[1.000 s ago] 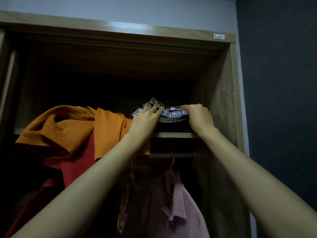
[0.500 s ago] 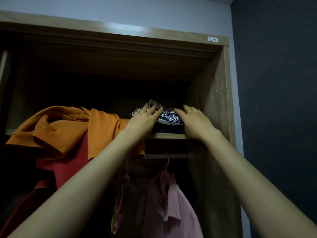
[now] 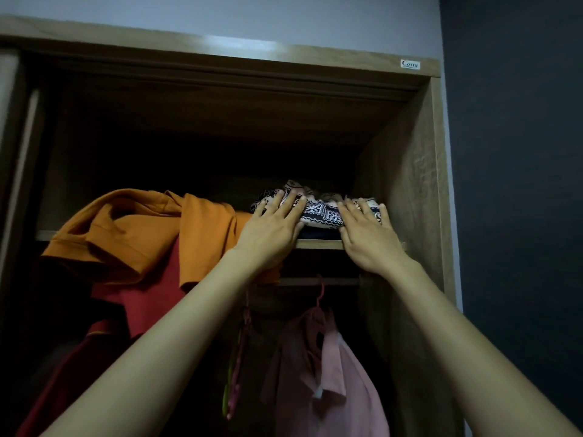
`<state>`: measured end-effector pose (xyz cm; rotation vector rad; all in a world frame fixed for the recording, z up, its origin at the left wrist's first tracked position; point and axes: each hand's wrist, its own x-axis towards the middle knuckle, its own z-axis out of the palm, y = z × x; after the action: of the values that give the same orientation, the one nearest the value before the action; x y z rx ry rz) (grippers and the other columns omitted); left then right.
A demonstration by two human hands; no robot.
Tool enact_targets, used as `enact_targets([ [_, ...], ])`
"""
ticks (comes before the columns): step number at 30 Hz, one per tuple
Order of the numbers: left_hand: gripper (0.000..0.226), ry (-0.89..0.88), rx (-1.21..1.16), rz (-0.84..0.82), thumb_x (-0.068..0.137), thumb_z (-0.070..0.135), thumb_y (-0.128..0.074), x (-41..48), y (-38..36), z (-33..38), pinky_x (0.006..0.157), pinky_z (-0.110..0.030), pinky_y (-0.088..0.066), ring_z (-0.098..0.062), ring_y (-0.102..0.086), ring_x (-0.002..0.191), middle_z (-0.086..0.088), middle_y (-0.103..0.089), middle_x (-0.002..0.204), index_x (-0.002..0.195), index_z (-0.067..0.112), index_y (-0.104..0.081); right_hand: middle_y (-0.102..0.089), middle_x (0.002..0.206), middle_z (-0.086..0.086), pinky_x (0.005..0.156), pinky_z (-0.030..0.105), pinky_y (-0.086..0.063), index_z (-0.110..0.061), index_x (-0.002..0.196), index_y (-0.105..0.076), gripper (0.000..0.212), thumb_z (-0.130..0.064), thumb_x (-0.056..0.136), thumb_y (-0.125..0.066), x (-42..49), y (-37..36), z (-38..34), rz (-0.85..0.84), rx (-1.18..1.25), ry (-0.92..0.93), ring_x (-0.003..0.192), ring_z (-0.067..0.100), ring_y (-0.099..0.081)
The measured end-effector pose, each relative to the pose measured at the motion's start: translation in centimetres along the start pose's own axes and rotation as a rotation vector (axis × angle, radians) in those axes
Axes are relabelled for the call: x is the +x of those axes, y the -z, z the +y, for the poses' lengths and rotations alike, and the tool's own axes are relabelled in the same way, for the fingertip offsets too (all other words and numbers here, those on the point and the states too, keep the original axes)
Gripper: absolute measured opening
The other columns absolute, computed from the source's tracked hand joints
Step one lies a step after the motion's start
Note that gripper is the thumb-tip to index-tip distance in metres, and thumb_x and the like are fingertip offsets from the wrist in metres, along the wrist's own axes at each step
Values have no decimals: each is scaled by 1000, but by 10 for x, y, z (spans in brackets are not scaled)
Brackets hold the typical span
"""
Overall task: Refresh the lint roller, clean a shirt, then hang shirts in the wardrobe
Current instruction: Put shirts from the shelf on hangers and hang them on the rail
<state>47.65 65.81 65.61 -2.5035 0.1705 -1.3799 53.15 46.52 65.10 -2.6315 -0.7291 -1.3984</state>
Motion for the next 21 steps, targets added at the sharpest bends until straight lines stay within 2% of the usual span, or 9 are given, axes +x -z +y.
enact_targets([
  [3, 57, 13, -50, -18, 103, 44, -24, -7, 10, 0, 119, -40, -8, -21, -4, 149, -2, -9, 162, 154, 21, -10, -9, 160, 2, 117, 47, 3, -17, 151, -10, 56, -29, 99, -27, -2, 4, -5, 7, 110, -34, 147, 20, -2],
  [6, 51, 63, -58, 133, 101, 40, -34, -22, 26, -14, 116, -43, -20, -22, -26, 144, -4, -36, 153, 148, 20, -33, -31, 153, 4, 117, 42, -15, -16, 147, -29, 51, -27, 98, -37, -7, 13, -26, 247, 324, -16, 143, 20, -22],
  [9, 41, 101, -33, 367, 96, 33, -42, -49, 45, -42, 105, -40, -36, -23, -52, 124, -4, -61, 129, 133, 20, -54, -56, 129, 0, 98, 33, -40, -16, 131, -50, 37, -22, 96, -42, -14, 22, -61, 500, 502, 64, 120, 16, -47],
  [12, 37, 211, -45, 472, 97, 30, -46, -79, 62, -78, 101, -40, -39, -23, -56, 118, -5, -63, 124, 131, 18, -56, -62, 114, -1, 84, 26, -41, -16, 119, -56, 30, -23, 94, -41, -15, 29, -98, 571, 637, 97, 106, 15, -53],
  [16, 50, 374, -63, 423, 97, 42, -48, -110, 77, -129, 105, -45, -34, -23, -49, 127, -5, -56, 135, 140, 18, -46, -62, 112, -1, 91, 33, -44, -15, 116, -58, 34, -34, 92, -42, 0, 30, -145, 512, 799, 109, 108, 16, -54],
  [19, 68, 453, -113, 258, 91, 55, -51, -124, 82, -149, 105, -50, -36, -26, -44, 131, -7, -49, 142, 145, 17, -37, -56, 127, 2, 101, 42, -40, -17, 128, -52, 47, -46, 92, -46, 11, 29, -177, 324, 816, 135, 119, 19, -49],
  [21, 69, 495, -198, 192, 89, 54, -55, -131, 83, -154, 102, -48, -42, -28, -47, 130, -8, -50, 142, 145, 16, -39, -47, 139, 3, 108, 42, -33, -18, 138, -42, 60, -53, 91, -46, 13, 25, -194, 200, 798, 174, 130, 20, -41],
])
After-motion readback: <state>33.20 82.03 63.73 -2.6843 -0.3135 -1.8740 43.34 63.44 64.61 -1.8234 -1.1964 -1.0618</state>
